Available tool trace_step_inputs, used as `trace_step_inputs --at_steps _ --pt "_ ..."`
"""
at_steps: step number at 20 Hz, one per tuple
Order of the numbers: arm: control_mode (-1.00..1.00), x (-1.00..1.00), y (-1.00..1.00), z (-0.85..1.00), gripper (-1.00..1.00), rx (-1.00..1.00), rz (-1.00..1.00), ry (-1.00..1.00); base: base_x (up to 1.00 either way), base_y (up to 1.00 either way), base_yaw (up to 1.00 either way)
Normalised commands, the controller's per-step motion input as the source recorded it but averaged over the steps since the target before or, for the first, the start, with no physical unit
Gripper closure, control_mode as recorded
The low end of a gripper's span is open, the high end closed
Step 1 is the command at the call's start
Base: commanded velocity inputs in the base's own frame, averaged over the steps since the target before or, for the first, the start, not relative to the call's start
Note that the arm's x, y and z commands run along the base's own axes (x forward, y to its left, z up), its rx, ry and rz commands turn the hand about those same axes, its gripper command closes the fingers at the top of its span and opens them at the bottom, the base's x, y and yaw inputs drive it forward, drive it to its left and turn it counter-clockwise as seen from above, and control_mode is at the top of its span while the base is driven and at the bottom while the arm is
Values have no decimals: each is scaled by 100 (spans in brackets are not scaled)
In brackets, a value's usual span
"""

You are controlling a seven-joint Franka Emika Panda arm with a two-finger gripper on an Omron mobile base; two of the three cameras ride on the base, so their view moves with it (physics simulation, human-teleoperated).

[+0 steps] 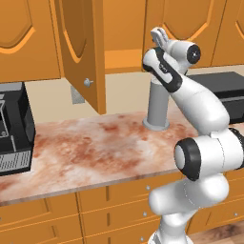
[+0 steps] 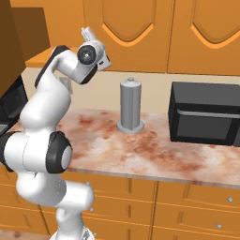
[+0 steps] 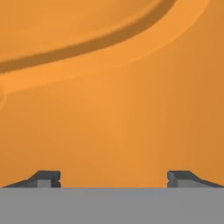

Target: Close all open cabinet doors.

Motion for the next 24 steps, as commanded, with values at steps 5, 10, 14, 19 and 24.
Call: trace_step_inputs --at_steps 5,10,14,19,24 --pt "-100 61 22 -2 -100 -11 -20 1 0 0 0" --pt "-100 18 -8 8 -100 -3 -8 22 0 0 0" --pt "-100 -60 -33 49 -100 0 -13 37 0 0 0" --pt "-100 -95 -25 14 -100 0 -12 27 0 0 0" --pt "-100 -100 -39 -1 -100 -3 2 22 0 0 0"
